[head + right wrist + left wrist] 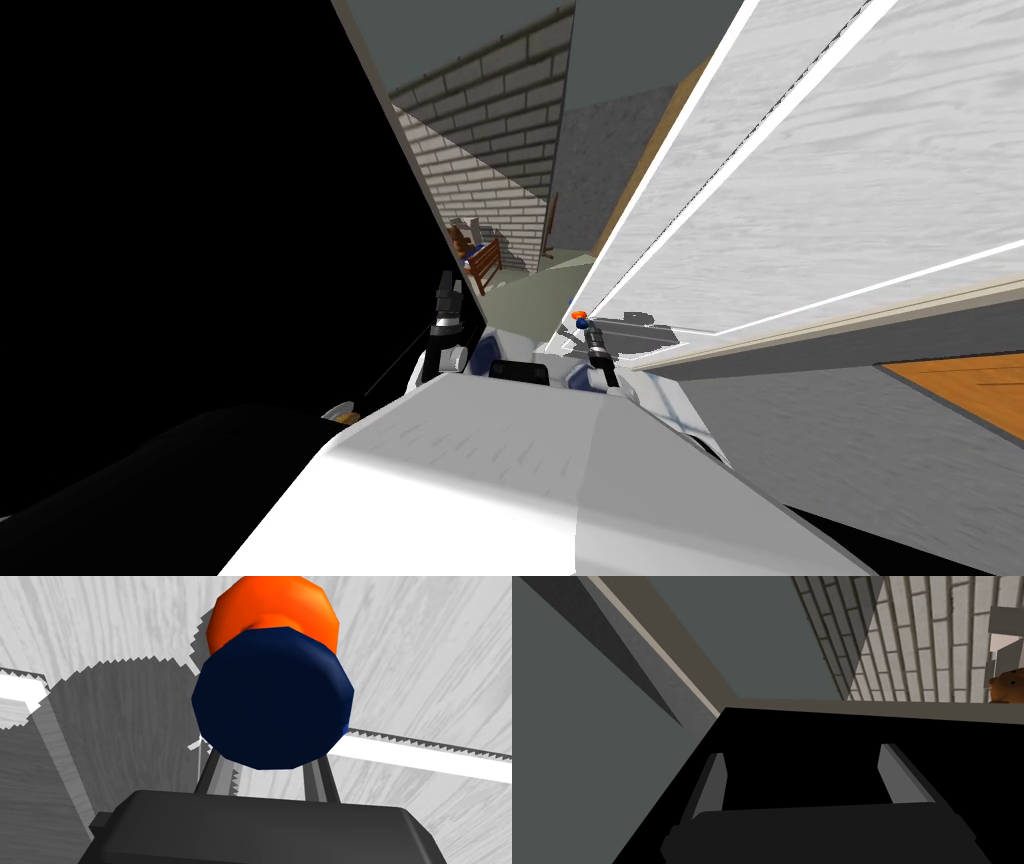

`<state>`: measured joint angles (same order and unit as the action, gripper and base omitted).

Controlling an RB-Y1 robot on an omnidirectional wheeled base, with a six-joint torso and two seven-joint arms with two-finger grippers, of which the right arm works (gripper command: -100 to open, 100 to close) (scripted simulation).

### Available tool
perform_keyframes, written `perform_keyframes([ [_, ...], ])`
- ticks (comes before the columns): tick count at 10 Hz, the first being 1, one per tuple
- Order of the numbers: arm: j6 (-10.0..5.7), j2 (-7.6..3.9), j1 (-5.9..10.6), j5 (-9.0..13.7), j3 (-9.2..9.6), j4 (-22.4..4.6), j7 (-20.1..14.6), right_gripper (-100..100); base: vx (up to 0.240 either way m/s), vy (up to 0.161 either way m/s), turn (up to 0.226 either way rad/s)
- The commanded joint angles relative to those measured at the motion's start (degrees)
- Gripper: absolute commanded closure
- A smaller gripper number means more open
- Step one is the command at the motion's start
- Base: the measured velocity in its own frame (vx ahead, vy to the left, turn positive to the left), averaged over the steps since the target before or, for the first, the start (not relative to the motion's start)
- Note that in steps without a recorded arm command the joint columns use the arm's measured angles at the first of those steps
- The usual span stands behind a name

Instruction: Pull the door open

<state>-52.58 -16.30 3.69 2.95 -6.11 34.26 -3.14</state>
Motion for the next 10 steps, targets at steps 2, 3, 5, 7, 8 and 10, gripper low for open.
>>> perform_keyframes([
  [2, -0.03, 0.97, 0.01, 0.09, 1.24, 0.67, -1.78, 100, -0.032, -0.016, 0.019],
  [3, 0.10, 0.96, 0.12, 1.14, 1.76, 0.66, -4.17, 100, -0.035, -0.006, 0.057],
  [5, 0.24, 0.95, 0.24, 2.19, 2.29, 0.66, -6.56, 100, -0.059, -0.026, 0.062],
  [7, 0.37, 0.93, 0.35, 3.24, 2.81, 0.66, -8.94, 100, -0.043, -0.019, 0.042],
  [8, 0.51, 0.92, 0.46, 4.29, 3.34, 0.66, -11.11, 100, -0.042, -0.020, 0.055],
  [10, 0.64, 0.91, 0.58, 5.34, 3.87, 0.66, -13.48, 100, -0.041, -0.021, 0.062],
])
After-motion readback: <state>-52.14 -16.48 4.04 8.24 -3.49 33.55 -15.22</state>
